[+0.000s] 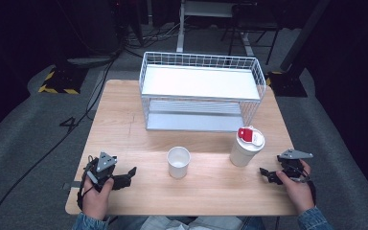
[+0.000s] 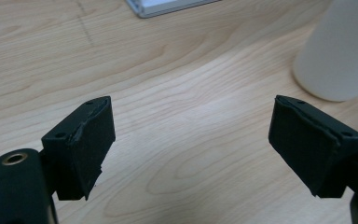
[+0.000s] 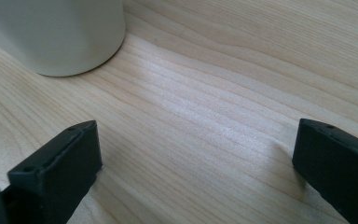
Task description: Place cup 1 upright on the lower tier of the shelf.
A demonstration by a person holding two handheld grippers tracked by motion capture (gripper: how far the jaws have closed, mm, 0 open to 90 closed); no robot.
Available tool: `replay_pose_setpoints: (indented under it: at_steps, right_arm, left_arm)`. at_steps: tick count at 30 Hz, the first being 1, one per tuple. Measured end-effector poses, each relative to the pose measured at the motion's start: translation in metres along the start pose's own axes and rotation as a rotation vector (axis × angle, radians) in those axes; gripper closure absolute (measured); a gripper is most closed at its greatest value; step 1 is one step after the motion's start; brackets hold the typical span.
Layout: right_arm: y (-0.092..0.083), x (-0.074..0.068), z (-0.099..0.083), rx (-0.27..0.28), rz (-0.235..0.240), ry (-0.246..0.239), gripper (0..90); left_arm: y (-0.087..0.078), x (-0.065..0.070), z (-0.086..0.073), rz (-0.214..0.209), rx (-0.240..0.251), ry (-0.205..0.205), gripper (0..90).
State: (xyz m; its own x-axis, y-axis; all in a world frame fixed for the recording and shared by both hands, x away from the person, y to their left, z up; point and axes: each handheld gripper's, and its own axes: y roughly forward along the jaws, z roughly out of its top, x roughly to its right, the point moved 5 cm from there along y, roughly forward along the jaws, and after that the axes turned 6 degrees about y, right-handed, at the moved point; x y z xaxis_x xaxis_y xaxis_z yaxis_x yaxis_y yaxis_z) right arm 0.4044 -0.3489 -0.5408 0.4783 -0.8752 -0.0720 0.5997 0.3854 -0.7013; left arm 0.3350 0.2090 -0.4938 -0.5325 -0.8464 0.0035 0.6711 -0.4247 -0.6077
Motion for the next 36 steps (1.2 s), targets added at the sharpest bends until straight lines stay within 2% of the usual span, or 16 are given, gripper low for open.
replay_pose_setpoints:
  at_steps: [3,6,10,15,17,18,24,27,30,32,36]
  right_arm:
    - [0.0,0.0,0.0,0.0,0.0,0.0,1.2]
    - [0.0,0.0,0.0,0.0,0.0,0.0,1.2]
    - [0.0,0.0,0.0,-0.001,0.004,-0.001,0.9]
    - [0.0,0.0,0.0,-0.002,0.004,-0.001,0.9]
    - [0.0,0.0,0.0,-0.001,0.004,-0.001,0.9]
    - [0.0,0.0,0.0,-0.001,0.004,-0.002,0.9]
    - [0.0,0.0,0.0,-0.002,0.005,-0.001,0.8]
    - [0.0,0.0,0.0,-0.002,0.003,-0.002,0.7]
    - [0.0,0.0,0.0,-0.001,0.003,-0.002,0.7]
    - [0.0,0.0,0.0,-0.001,0.003,-0.002,0.7]
    - [0.0,0.0,0.0,-0.001,0.005,-0.002,0.7]
  left_arm:
    - [-0.001,0.004,0.002,-0.015,0.012,0.006,15.3]
    - [-0.002,0.011,0.005,-0.057,0.032,0.011,15.5]
    - [-0.007,0.023,0.014,-0.078,0.08,0.043,15.4]
    - [-0.008,0.035,0.021,-0.109,0.104,0.076,15.4]
    - [-0.006,0.04,0.023,-0.125,0.119,0.095,15.3]
    - [-0.005,0.045,0.025,-0.147,0.13,0.102,15.3]
    - [-0.002,0.057,0.033,-0.195,0.164,0.113,15.3]
    - [0.004,0.065,0.036,-0.226,0.184,0.132,15.1]
    - [0.012,0.069,0.037,-0.238,0.197,0.117,15.1]
    - [0.016,0.073,0.039,-0.261,0.216,0.108,15.1]
    - [0.022,0.079,0.043,-0.274,0.234,0.12,15.1]
